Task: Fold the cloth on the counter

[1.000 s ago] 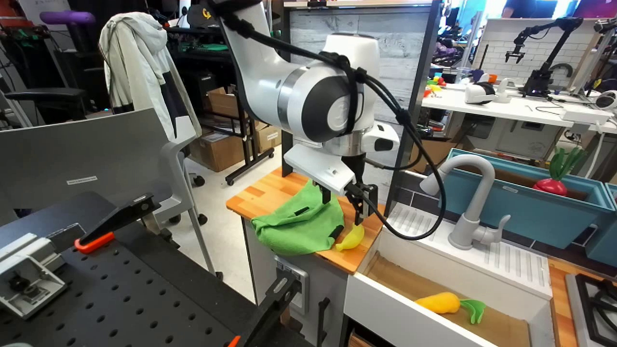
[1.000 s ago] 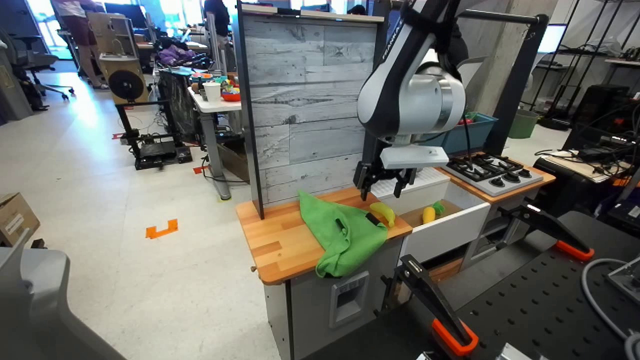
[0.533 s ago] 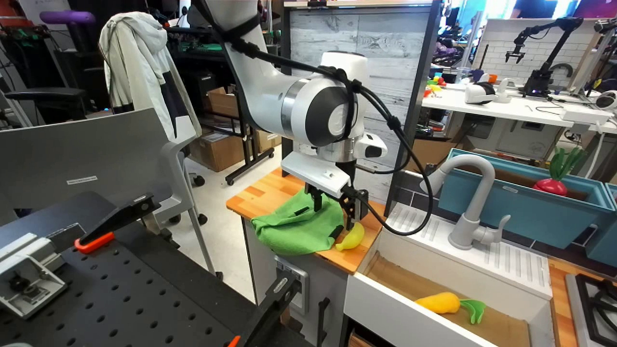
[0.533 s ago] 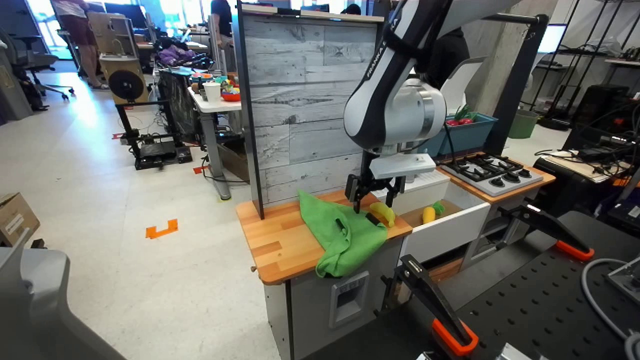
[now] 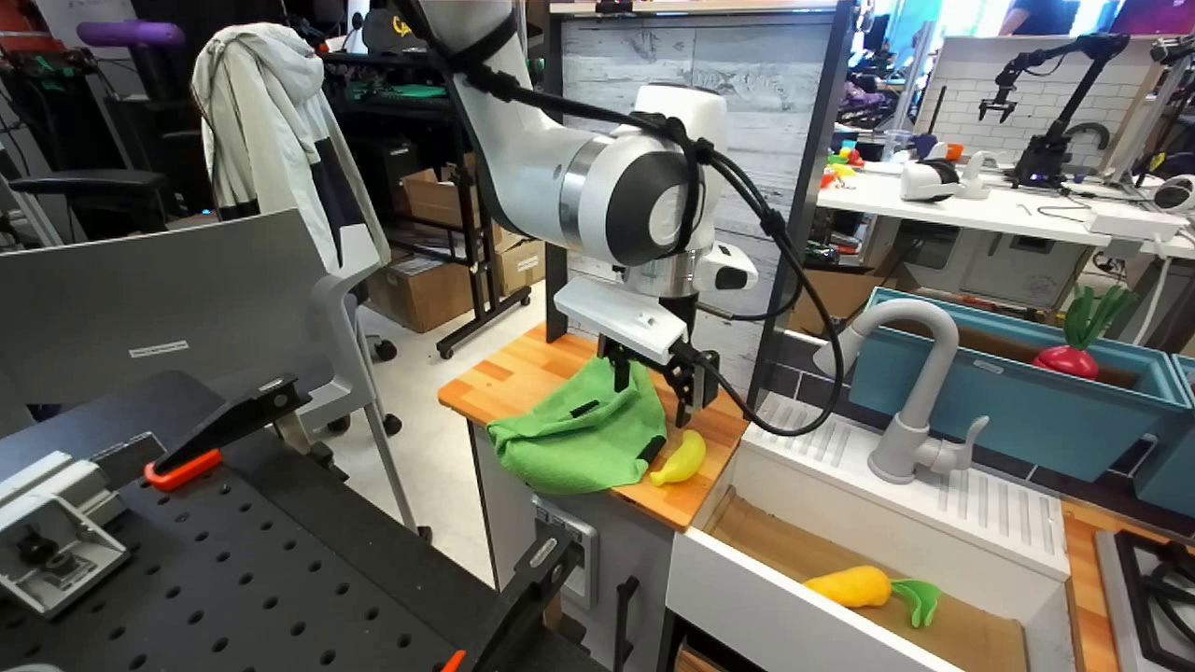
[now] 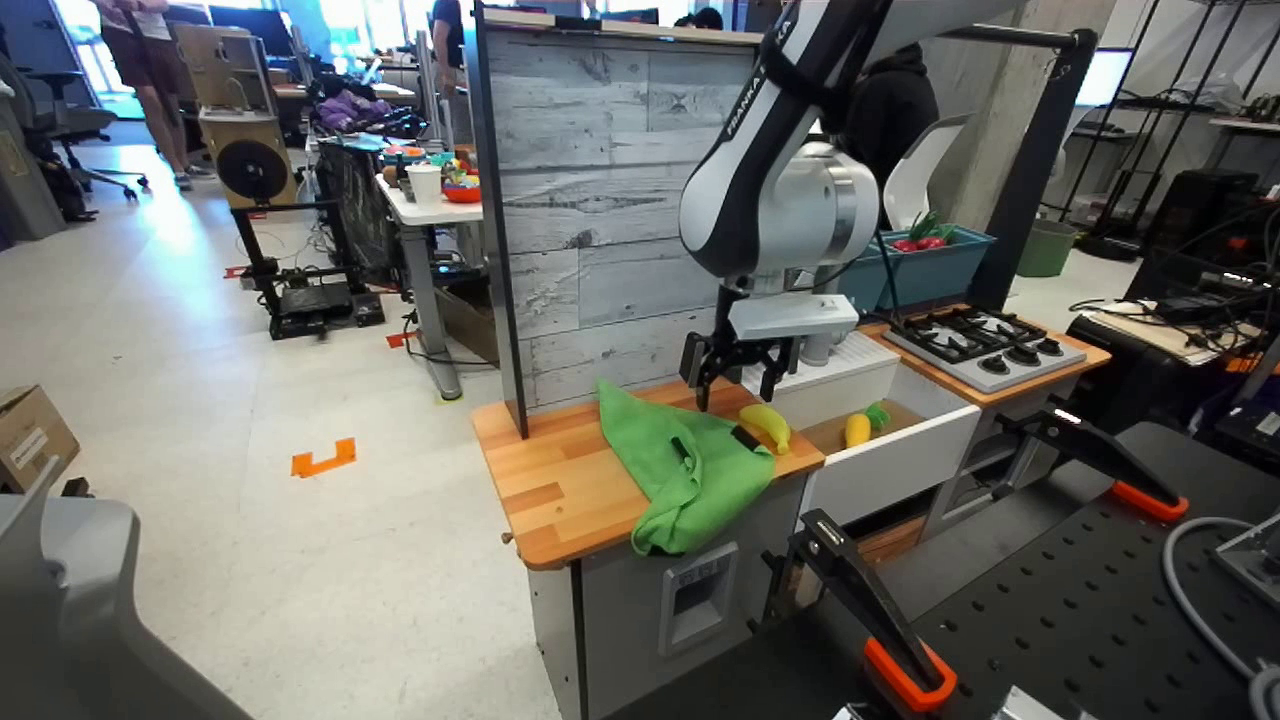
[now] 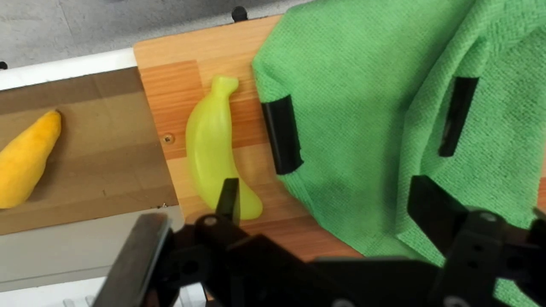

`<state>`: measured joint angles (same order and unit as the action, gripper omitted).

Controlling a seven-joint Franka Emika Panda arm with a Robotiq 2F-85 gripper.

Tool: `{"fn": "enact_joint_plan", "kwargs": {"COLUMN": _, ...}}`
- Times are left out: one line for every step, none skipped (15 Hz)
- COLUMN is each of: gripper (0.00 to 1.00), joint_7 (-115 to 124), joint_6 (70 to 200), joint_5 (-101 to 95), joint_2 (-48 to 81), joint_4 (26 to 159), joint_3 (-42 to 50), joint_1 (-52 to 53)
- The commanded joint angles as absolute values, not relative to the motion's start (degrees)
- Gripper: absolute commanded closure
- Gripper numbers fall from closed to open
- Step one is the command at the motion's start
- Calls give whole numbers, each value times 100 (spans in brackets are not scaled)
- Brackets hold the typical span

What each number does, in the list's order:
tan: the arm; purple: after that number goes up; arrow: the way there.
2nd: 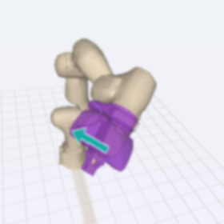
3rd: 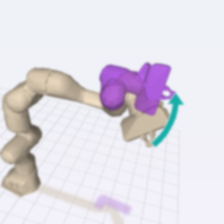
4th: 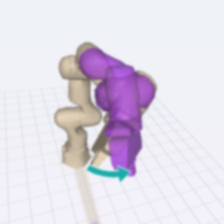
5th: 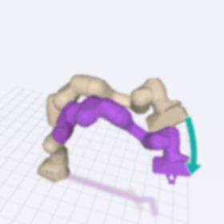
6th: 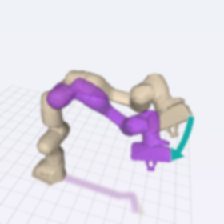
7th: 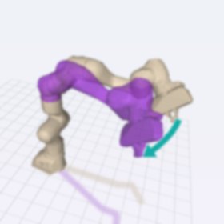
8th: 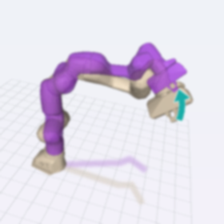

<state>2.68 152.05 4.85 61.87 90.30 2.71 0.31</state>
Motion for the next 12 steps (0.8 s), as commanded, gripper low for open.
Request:
{"fn": "enact_joint_plan", "kwargs": {"gripper": 0, "joint_7": 315, "joint_6": 15194, "joint_5": 407, "joint_2": 6203, "joint_4": 9004, "joint_3": 229, "joint_1": -12}}
{"fn": "enact_joint_plan", "kwargs": {"gripper": 0, "joint_7": 339, "joint_6": 15137, "joint_5": 399, "joint_2": 6231, "joint_4": 8969, "joint_3": 256, "joint_1": -3}}
{"fn": "enact_joint_plan", "kwargs": {"gripper": 0, "joint_7": 380, "joint_6": 15150, "joint_5": 387, "joint_2": 6288, "joint_4": 8930, "joint_3": 298, "joint_1": 22}}
{"fn": "enact_joint_plan", "kwargs": {"gripper": 0, "joint_7": 395, "joint_6": 15117, "joint_5": 385, "joint_2": 6333, "joint_4": 8894, "joint_3": 313, "joint_1": 23}}
{"fn": "enact_joint_plan", "kwargs": {"gripper": 0, "joint_7": 409, "joint_6": 15109, "joint_5": 382, "joint_2": 6385, "joint_4": 8861, "joint_3": 328, "joint_1": 28}}
{"fn": "enact_joint_plan", "kwargs": {"gripper": 0, "joint_7": 434, "joint_6": 15133, "joint_5": 374, "joint_2": 6420, "joint_4": 8859, "joint_3": 354, "joint_1": 48}}
{"fn": "enact_joint_plan", "kwargs": {"gripper": 0, "joint_7": 459, "joint_6": 15154, "joint_5": 360, "joint_2": 6462, "joint_4": 8857, "joint_3": 382, "joint_1": 76}}
{"fn": "enact_joint_plan", "kwargs": {"gripper": 0, "joint_7": 466, "joint_6": 15146, "joint_5": 352, "joint_2": 6502, "joint_4": 8845, "joint_3": 391, "joint_1": 90}}
{"fn": "enact_joint_plan", "kwargs": {"gripper": 0, "joint_7": 505, "joint_6": 15170, "joint_5": 344, "joint_2": 6538, "joint_4": 8851, "joint_3": 418, "joint_1": 133}}
{"fn": "enact_joint_plan", "kwargs": {"gripper": 0, "joint_7": 528, "joint_6": 15164, "joint_5": 334, "joint_2": 6575, "joint_4": 8841, "joint_3": 435, "joint_1": 166}}
{"fn": "enact_joint_plan", "kwargs": {"gripper": 0, "joint_7": 553, "joint_6": 15167, "joint_5": 330, "joint_2": 6602, "joint_4": 8838, "joint_3": 446, "joint_1": 195}}
{"fn": "enact_joint_plan", "kwargs": {"gripper": 0, "joint_7": 584, "joint_6": 15169, "joint_5": 319, "joint_2": 6630, "joint_4": 8821, "joint_3": 467, "joint_1": 234}}
